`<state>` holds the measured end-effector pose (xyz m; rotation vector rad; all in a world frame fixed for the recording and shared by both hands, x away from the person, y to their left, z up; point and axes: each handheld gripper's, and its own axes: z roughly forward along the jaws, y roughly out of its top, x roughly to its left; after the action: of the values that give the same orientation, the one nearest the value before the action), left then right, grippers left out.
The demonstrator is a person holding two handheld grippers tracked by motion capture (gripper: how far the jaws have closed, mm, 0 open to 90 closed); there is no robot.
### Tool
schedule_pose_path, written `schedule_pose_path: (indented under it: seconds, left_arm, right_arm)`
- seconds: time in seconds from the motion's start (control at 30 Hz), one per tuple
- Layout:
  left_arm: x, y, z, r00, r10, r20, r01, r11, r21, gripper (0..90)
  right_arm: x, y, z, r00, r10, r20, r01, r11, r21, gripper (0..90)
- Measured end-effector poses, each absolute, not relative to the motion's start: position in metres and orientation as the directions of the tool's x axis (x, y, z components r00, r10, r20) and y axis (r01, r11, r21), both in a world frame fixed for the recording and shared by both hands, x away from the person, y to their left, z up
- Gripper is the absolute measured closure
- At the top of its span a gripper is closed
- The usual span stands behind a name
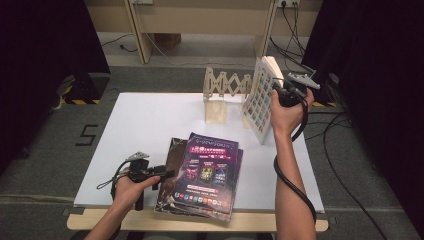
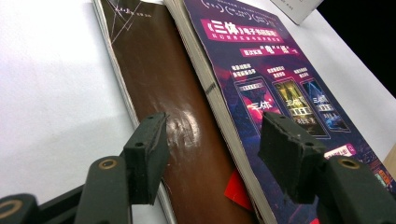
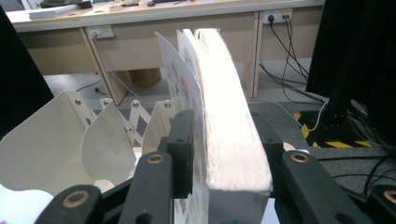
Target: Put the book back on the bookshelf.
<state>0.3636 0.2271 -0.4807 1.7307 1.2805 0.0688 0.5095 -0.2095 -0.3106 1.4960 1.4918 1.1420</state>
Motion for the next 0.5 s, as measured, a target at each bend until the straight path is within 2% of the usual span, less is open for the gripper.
schedule_pose_path:
  seconds: [0.5]
  left_arm:
    - [0.3642,0.2261,-0.4807,0.452,0.766,-0.457,0.713,-0.003,0.701,41.0]
  right_arm:
    - [0.5192,-0.2127,-0.3105,-0.083,0.991,0.109,0.419,-0.064,0.906,63.0]
